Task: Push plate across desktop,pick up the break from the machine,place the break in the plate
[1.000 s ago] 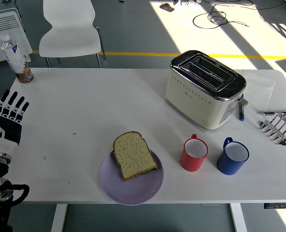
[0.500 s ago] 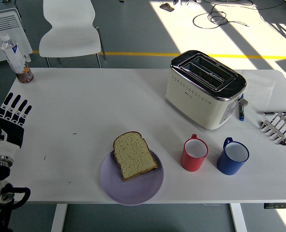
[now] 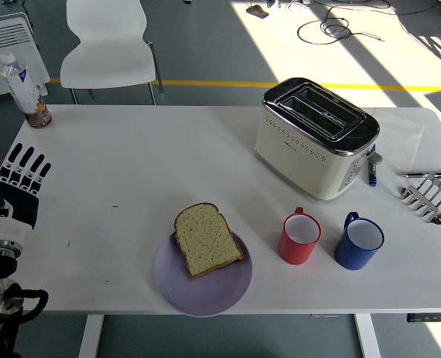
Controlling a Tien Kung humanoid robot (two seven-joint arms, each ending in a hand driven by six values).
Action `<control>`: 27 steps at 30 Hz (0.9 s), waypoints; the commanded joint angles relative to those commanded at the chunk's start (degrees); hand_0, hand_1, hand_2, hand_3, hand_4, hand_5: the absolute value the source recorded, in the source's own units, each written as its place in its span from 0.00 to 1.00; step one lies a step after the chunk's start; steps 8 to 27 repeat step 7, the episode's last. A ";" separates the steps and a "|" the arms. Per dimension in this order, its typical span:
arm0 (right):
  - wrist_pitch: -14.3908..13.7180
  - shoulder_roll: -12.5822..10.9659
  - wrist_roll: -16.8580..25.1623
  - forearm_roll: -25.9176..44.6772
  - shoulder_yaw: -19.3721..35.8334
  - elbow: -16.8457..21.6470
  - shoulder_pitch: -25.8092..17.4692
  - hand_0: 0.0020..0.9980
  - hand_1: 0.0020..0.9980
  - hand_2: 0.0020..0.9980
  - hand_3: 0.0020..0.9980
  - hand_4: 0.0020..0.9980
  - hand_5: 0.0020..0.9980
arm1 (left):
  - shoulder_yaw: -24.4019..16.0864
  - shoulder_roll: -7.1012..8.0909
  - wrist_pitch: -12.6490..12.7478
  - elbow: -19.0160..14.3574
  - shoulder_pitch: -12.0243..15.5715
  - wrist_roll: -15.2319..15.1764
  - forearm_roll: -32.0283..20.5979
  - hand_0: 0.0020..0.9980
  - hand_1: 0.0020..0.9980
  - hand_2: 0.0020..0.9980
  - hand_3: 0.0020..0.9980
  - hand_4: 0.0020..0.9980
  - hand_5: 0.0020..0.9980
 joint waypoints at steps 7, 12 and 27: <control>-0.05 -0.06 0.04 0.05 -0.01 -0.02 0.09 0.79 0.76 0.77 0.77 0.50 0.64 | -0.04 0.02 -0.05 -0.02 -0.26 -0.01 0.02 0.80 0.81 0.83 0.80 0.47 1.00; -0.05 -0.06 0.04 0.05 -0.01 -0.02 0.09 0.79 0.76 0.77 0.77 0.50 0.64 | -0.04 0.02 -0.05 -0.02 -0.26 -0.01 0.02 0.80 0.81 0.83 0.80 0.47 1.00; -0.05 -0.06 0.04 0.05 -0.01 -0.02 0.09 0.79 0.76 0.77 0.77 0.50 0.64 | -0.04 0.02 -0.05 -0.02 -0.26 -0.01 0.02 0.80 0.81 0.83 0.80 0.47 1.00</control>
